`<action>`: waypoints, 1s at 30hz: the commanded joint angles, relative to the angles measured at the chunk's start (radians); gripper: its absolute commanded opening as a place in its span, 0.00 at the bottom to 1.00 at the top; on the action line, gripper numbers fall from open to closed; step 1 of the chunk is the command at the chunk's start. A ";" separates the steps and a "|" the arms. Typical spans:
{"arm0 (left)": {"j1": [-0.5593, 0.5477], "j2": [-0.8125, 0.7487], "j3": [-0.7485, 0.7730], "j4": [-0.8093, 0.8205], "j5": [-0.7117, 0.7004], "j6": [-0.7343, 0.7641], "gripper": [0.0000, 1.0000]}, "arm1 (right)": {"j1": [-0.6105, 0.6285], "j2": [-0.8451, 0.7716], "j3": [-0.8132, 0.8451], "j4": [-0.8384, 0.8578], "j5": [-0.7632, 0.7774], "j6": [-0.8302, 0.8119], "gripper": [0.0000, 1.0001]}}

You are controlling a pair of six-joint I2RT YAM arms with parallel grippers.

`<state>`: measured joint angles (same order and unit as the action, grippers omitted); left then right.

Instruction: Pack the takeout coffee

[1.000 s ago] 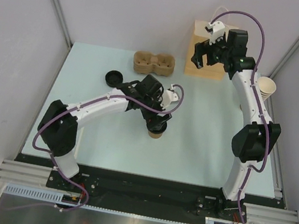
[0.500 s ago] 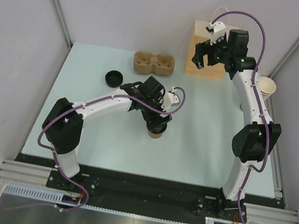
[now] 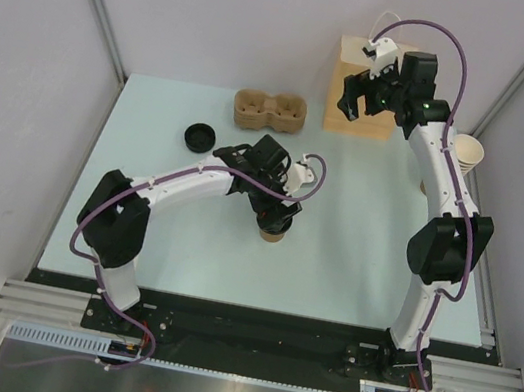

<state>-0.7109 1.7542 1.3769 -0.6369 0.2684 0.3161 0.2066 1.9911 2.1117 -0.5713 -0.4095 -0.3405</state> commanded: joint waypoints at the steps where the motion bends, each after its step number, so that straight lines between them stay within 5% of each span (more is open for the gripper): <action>1: -0.007 0.014 0.037 0.016 0.014 0.024 0.95 | -0.006 -0.038 0.016 0.010 -0.018 0.009 0.98; 15: -0.007 -0.012 0.034 0.002 0.020 0.023 0.74 | -0.009 -0.041 0.016 0.008 -0.023 0.008 0.98; 30: 0.042 -0.052 0.047 -0.007 -0.015 0.043 0.69 | -0.007 -0.038 0.014 0.007 -0.023 0.008 0.98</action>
<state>-0.6960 1.7523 1.3804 -0.6399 0.2638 0.3275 0.2024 1.9911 2.1117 -0.5716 -0.4202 -0.3405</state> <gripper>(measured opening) 0.820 0.980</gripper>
